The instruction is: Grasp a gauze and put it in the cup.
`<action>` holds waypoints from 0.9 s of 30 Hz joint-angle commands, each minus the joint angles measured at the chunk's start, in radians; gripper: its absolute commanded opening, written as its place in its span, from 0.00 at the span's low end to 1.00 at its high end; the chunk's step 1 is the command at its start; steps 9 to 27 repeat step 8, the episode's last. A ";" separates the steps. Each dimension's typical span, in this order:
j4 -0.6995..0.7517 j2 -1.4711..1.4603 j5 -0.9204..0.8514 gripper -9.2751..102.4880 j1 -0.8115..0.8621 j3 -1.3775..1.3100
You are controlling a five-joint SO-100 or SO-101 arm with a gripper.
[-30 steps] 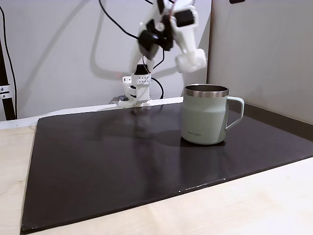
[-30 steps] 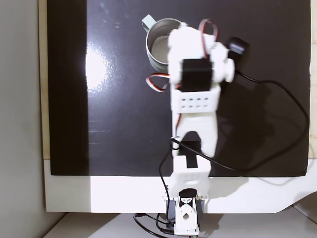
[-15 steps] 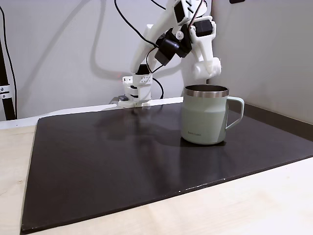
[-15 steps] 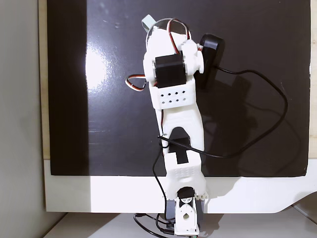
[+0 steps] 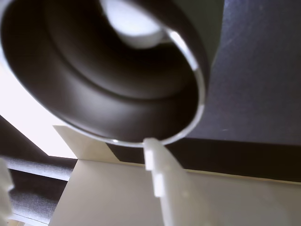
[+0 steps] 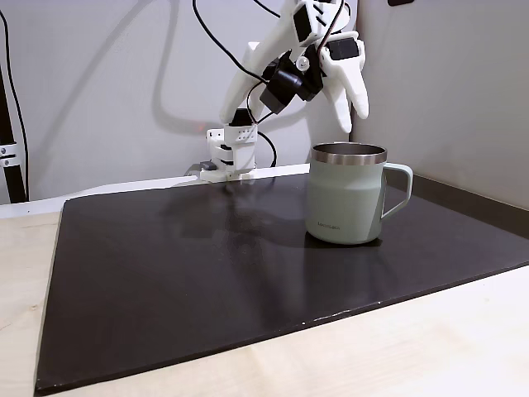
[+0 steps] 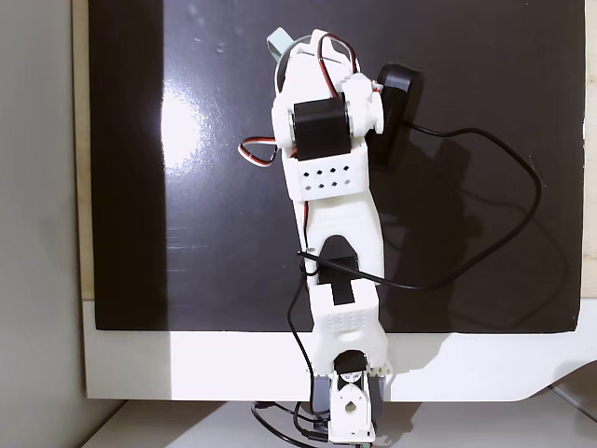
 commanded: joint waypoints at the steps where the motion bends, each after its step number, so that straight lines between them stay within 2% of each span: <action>1: -0.005 0.021 -0.011 0.37 0.008 -0.052; 27: -0.005 0.023 -0.014 0.36 0.009 -0.054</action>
